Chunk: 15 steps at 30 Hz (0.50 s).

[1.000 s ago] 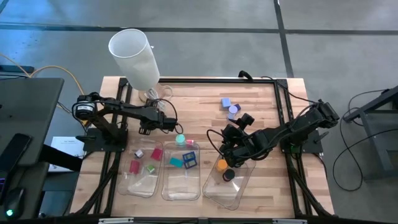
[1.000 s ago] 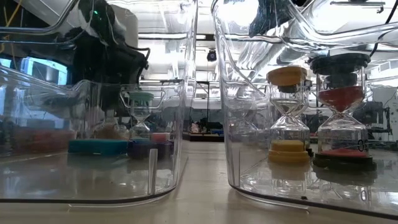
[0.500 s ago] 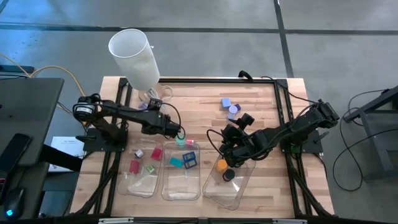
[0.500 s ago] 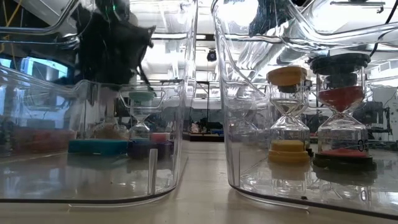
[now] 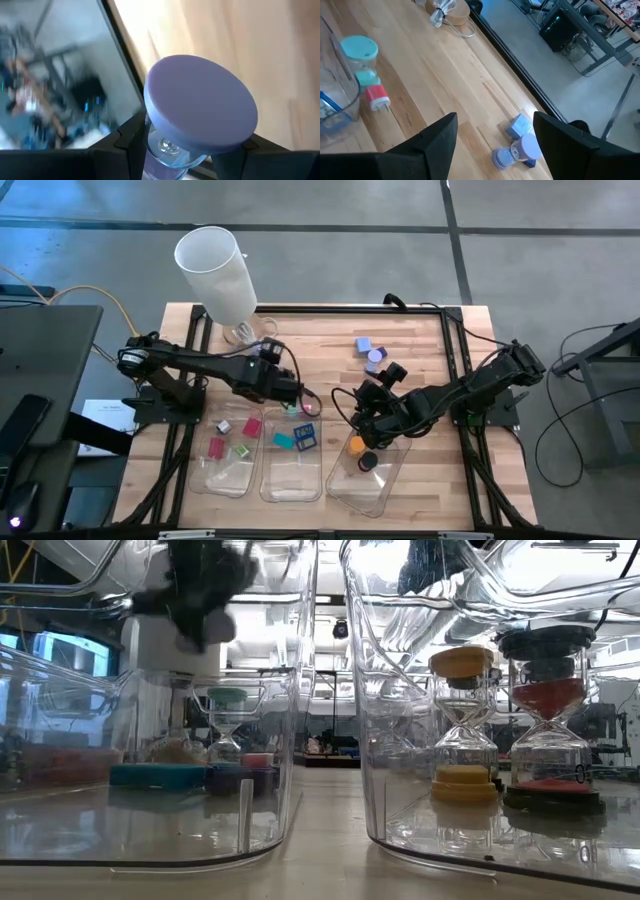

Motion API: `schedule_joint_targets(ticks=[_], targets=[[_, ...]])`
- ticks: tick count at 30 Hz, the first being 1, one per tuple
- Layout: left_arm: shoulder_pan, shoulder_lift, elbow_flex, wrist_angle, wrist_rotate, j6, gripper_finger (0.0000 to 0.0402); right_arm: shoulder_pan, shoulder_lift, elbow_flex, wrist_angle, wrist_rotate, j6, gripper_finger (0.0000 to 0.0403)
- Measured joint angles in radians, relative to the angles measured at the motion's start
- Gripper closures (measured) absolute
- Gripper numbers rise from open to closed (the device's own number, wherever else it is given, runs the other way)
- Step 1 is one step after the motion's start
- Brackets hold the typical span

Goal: Pick & Place Office items
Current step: Put the left purple hourglass into the right bin

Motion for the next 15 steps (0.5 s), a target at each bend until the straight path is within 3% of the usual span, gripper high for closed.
schedule_joint_targets(ticks=[6, 11, 15], targets=[[0.012, -0.001, 0.159, 0.205, 0.116, 0.229, 0.0241, 0.048, 0.0, 0.0, 0.127, 0.03, -0.076, 0.0152], [0.093, -0.018, 0.199, 0.452, 0.434, 0.429, 0.0241, 0.133, -0.02, 0.0, 0.156, 0.185, -0.08, 0.0152], [0.205, -0.019, 0.199, 0.647, 0.679, 0.431, 0.0241, 0.197, -0.018, 0.0, 0.141, 0.301, -0.051, 0.0152]])
